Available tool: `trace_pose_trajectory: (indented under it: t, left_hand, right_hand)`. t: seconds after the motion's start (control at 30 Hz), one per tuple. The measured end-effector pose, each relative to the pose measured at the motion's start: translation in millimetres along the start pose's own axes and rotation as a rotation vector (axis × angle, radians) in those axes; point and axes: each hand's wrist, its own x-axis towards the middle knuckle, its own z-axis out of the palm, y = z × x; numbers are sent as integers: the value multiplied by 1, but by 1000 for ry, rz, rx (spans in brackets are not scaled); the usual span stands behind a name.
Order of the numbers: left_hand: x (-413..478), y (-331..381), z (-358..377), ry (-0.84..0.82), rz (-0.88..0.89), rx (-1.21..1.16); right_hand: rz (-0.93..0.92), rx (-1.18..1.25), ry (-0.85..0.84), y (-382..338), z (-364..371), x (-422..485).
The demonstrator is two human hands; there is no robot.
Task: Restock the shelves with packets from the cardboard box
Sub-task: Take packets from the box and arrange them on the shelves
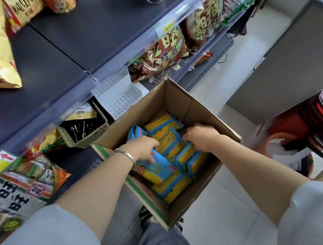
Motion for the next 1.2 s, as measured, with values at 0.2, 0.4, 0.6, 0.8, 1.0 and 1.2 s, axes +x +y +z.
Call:
trace_pose_trajectory:
  t: [0.2,0.4,0.6,0.8,1.0,1.2]
  left_hand:
    - [-33,-17,-53,324,-242,-126]
    - [-27,-17,-50,463,-264,-212]
    - [-21,-16,-26,481,-241,-99]
    - [-22,-16,-21,478,-244,-114]
    - [-20,-17,-20,470,-240,-107]
    - [-17,-19,-16,469,-242,-117]
  right_hand:
    - [87,14,258,-9,-20,-14]
    - [75,108,261,-36,-5,-10]
    - [64,186,74,-36,16,-2]
    - [112,180,162,-30,20,17]
    - [200,368,50,-33,24,35]
    - [366,469,125,-37,34,31]
